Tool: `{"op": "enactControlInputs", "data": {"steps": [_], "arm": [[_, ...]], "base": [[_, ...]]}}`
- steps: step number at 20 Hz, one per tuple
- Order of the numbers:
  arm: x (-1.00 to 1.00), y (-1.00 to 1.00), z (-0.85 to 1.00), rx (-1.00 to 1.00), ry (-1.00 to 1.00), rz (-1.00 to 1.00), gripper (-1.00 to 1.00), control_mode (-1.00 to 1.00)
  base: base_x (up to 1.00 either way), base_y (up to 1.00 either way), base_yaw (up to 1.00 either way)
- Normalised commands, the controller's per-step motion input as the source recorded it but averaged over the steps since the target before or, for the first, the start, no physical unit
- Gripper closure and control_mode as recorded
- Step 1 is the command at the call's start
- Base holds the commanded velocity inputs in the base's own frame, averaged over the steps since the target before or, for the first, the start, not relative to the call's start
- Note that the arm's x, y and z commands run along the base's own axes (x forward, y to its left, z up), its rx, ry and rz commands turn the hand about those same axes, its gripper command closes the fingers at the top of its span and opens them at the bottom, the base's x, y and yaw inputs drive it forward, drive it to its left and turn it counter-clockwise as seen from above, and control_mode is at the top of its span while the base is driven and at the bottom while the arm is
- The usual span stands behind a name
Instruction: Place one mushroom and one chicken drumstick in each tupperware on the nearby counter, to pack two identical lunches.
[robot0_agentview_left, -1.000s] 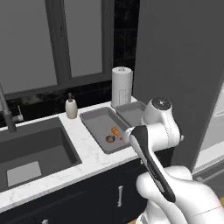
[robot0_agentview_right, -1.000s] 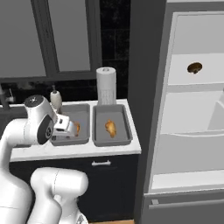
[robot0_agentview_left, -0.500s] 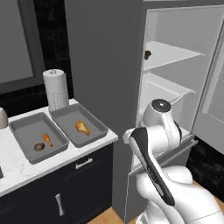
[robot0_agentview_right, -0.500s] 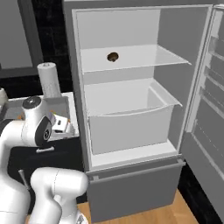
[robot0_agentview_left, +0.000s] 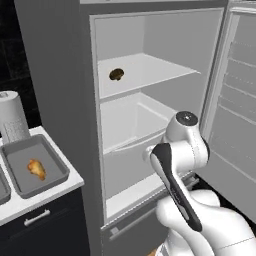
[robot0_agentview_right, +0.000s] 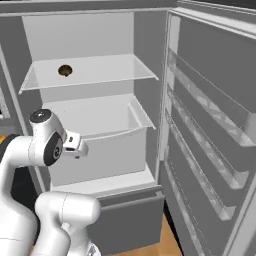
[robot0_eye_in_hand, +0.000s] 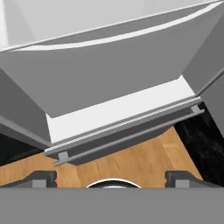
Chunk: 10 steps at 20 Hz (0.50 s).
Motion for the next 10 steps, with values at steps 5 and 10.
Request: {"op": "enactControlInputs", "data": {"steps": [5,10], "arm": [[0.00,0.00,0.00,0.00,0.00,0.00,-1.00,1.00],[0.00,0.00,0.00,0.00,0.00,0.00,-1.00,1.00]], "base": [[0.55,-0.23,0.17],[0.51,-0.02,0.25]]}}
